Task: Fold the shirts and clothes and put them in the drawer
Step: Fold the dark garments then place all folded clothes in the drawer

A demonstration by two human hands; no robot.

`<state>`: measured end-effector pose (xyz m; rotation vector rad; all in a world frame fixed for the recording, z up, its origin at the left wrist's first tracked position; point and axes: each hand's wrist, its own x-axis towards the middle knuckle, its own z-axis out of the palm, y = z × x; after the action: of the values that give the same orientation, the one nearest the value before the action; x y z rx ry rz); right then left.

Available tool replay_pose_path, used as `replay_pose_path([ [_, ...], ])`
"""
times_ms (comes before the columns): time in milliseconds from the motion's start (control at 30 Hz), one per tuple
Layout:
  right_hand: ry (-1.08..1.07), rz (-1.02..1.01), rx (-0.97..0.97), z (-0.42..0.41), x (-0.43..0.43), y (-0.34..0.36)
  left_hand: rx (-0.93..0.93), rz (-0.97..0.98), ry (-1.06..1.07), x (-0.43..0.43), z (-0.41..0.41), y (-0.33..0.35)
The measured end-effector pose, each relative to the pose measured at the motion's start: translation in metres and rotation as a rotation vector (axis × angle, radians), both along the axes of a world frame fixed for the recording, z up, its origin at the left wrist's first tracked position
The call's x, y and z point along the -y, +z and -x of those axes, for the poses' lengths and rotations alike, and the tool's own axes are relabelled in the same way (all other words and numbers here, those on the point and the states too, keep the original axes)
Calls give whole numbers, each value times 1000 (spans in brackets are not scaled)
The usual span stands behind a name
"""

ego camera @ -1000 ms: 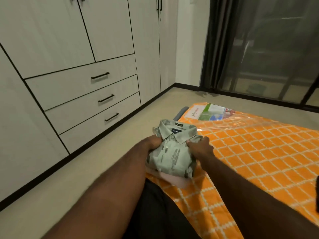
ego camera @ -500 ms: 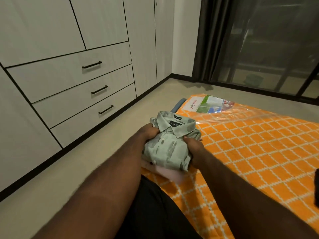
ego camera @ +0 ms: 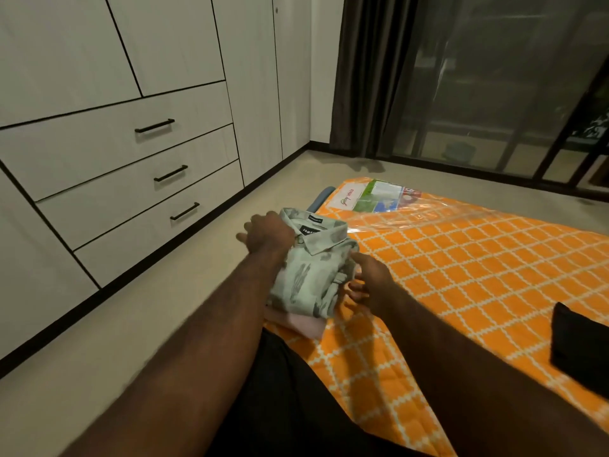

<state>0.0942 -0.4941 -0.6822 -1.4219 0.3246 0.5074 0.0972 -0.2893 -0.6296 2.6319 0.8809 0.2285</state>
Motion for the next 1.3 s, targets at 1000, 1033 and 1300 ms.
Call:
replay_pose_path([
  [1000,-768,1420,326,82,393,70,20,872,-917,430,70,-22],
  [1033,-851,1498,346,82,396,77,16,884,-918,432,69,-21],
  [1300,-891,1332,-143,94,420,81,-72,1104,-908,468,68,-5],
])
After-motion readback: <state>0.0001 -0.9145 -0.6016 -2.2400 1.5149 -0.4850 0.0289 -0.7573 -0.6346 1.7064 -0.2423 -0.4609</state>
